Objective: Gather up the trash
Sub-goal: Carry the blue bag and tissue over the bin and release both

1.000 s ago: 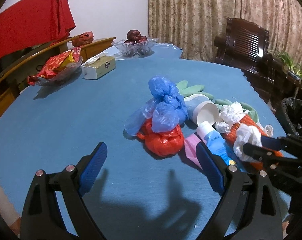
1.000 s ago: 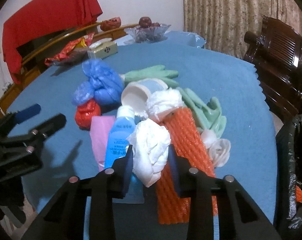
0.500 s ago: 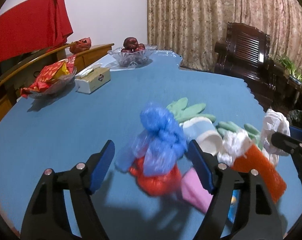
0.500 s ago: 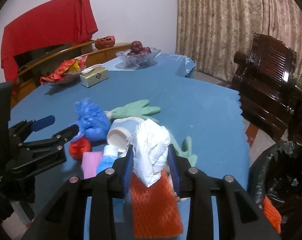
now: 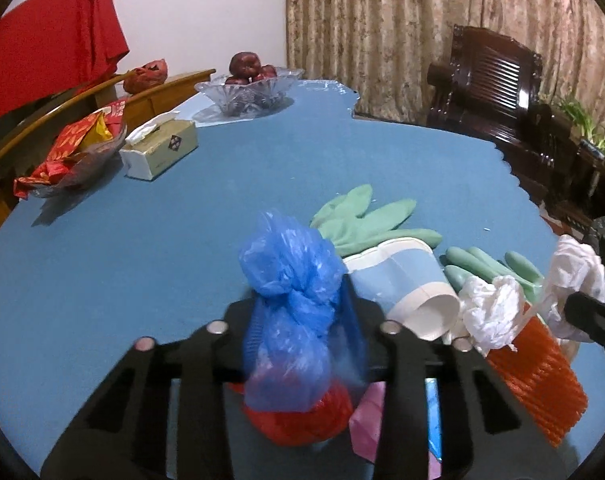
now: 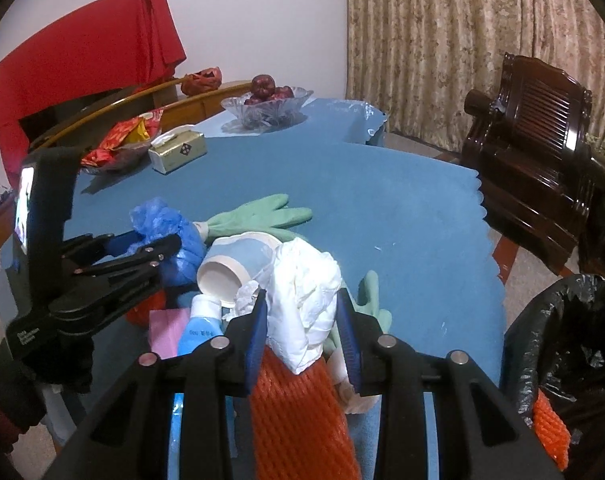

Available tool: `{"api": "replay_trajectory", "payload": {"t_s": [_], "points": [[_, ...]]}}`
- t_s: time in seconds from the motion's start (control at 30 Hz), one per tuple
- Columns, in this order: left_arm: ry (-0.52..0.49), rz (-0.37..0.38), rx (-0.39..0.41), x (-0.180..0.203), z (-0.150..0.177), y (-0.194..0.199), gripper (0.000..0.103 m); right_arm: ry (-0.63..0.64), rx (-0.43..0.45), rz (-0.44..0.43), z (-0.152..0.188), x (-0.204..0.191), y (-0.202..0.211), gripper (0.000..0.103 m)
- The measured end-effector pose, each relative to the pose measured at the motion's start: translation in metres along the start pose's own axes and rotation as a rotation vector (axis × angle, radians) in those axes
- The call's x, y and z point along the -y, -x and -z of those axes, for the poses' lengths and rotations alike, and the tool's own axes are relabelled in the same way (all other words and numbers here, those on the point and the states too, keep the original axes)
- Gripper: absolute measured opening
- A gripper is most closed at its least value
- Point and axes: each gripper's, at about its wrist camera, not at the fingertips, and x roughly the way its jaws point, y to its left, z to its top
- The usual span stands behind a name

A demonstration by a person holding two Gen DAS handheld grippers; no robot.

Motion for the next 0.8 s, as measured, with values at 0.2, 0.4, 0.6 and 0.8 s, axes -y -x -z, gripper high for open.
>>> {"api": "replay_trajectory", "payload": {"t_s": [0.2,0.4,0.6,0.8], "points": [[0.003,-0.002,0.052,0.000,-0.003,0.016,0.024,-0.004,0.003,-0.003,0.001,0.001,0.003,0.034],[0.017,0.013,0.152,0.000,-0.019,0.055,0.024,-0.010,0.036,-0.004,-0.006,0.003,0.016,0.033],[-0.004,0.054,0.204,0.012,-0.030,0.088,0.024,-0.024,0.090,-0.005,-0.016,0.010,0.040,0.033],[-0.020,0.103,0.216,0.030,-0.033,0.109,0.024,-0.051,0.132,0.006,-0.020,0.025,0.067,0.033]]}}
